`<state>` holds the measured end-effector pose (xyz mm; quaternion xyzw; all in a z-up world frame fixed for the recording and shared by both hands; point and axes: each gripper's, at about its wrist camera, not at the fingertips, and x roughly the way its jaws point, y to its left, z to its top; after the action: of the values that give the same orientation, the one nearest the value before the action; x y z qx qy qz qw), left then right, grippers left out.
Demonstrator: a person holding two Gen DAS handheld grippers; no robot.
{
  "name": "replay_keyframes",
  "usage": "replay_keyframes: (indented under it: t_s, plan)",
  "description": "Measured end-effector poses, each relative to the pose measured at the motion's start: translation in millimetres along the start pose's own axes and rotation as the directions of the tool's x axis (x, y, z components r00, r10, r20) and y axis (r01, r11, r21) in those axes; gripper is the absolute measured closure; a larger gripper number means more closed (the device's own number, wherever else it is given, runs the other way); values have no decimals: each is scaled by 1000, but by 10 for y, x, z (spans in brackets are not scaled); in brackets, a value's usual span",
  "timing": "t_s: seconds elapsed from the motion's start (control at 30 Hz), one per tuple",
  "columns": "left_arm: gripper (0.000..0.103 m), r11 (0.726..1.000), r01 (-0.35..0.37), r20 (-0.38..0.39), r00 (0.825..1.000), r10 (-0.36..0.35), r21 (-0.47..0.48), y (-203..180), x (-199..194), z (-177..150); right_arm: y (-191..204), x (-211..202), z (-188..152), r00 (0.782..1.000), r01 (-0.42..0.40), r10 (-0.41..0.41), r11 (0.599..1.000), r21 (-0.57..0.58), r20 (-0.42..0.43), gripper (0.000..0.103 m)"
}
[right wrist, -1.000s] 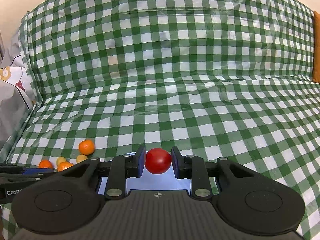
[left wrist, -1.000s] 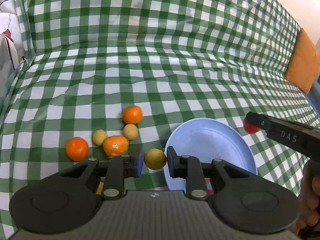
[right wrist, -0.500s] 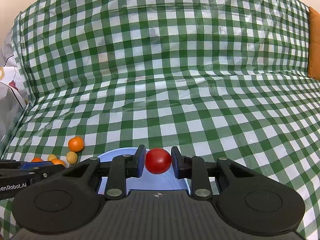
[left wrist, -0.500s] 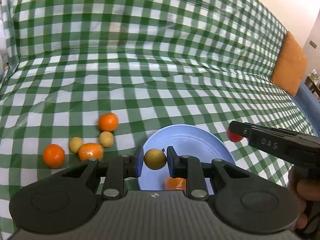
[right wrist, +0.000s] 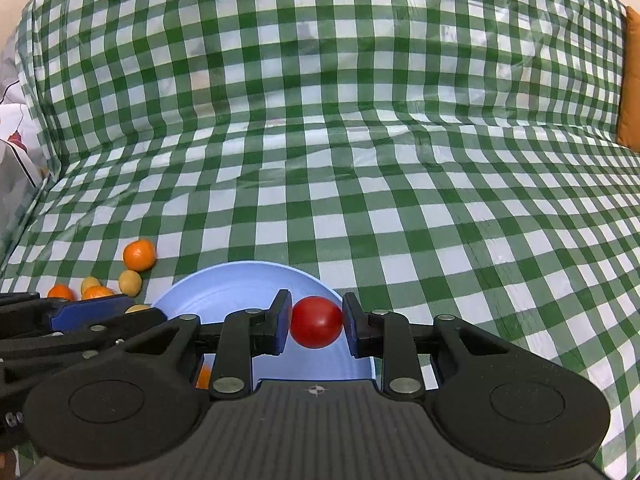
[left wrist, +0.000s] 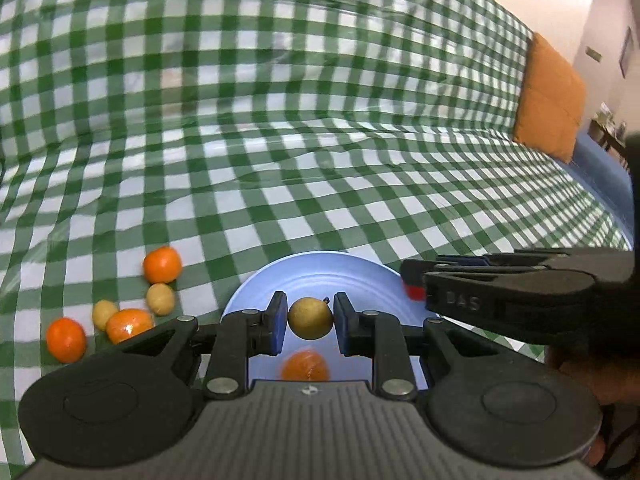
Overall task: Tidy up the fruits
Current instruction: 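Open the right tool to drop the tomato while the left tool releases the yellow fruit onto the plate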
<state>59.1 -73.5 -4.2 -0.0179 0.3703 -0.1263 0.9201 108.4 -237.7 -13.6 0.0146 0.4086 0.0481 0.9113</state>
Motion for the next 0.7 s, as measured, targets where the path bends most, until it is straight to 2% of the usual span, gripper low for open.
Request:
replay_keyframes:
  t_s: [0.2, 0.7]
  plan:
    - [76, 998, -6, 16, 1000, 5, 58, -118, 21, -25, -22, 15, 0, 1000, 5, -5, 1000, 6, -9, 74]
    - [76, 999, 0, 22, 1000, -1, 53, -114, 9, -11, -39, 37, 5, 1000, -6, 6, 1000, 3, -4, 75]
